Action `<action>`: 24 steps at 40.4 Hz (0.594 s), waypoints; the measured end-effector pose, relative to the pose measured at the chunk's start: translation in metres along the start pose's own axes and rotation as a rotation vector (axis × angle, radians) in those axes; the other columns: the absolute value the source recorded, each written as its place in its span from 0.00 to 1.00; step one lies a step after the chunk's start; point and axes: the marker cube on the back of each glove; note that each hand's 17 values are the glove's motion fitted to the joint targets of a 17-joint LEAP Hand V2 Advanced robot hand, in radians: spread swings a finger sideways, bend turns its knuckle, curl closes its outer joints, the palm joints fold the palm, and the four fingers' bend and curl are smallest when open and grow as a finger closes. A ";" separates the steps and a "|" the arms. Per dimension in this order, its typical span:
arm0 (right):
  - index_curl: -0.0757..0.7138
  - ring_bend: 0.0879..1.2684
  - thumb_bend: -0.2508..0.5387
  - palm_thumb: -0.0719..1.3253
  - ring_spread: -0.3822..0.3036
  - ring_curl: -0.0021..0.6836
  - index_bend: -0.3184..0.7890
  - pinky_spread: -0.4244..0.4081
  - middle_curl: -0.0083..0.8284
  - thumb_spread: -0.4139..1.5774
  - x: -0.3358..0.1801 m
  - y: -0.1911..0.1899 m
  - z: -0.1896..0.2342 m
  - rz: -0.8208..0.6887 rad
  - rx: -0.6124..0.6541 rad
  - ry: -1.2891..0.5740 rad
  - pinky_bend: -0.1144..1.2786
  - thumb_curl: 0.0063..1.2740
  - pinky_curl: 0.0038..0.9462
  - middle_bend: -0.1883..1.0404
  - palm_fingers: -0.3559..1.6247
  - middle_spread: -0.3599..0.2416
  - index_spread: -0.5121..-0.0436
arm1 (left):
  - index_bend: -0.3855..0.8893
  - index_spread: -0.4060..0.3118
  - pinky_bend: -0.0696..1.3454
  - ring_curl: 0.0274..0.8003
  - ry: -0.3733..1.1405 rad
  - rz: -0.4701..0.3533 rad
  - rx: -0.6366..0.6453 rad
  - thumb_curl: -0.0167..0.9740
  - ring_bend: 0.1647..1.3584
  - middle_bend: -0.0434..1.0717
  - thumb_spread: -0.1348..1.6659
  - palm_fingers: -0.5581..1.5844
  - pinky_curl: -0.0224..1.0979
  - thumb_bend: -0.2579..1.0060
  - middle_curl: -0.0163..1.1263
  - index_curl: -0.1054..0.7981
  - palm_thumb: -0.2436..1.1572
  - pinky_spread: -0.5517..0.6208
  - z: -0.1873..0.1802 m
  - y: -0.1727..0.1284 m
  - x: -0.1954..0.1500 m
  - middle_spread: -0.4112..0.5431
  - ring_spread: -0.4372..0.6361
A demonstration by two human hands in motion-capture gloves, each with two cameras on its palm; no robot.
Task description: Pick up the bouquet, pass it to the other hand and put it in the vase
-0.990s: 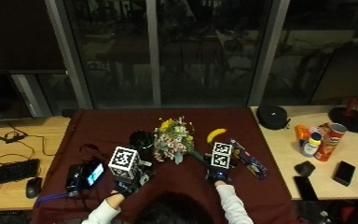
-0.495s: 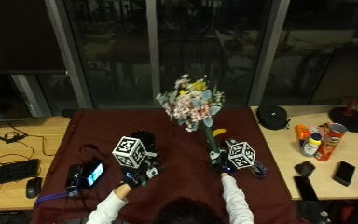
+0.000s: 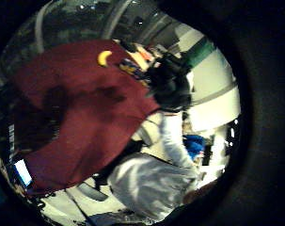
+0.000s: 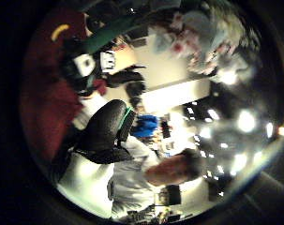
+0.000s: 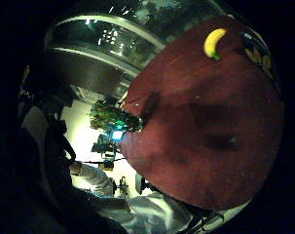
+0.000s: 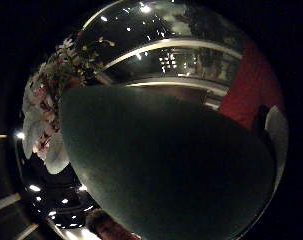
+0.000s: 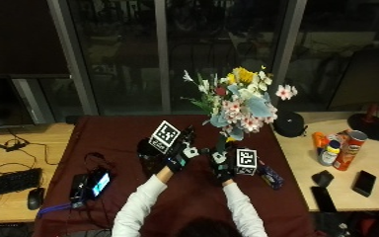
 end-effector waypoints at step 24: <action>0.87 0.85 0.29 0.78 0.31 0.86 0.80 0.29 0.76 0.51 -0.002 0.029 0.079 -0.071 -0.133 -0.088 0.68 0.53 0.61 0.88 0.86 0.38 0.65 | 0.55 0.53 0.44 0.31 0.096 0.061 0.500 0.42 0.38 0.31 0.61 0.63 0.32 0.23 0.32 0.40 0.62 0.43 0.035 -0.053 0.014 0.45 0.42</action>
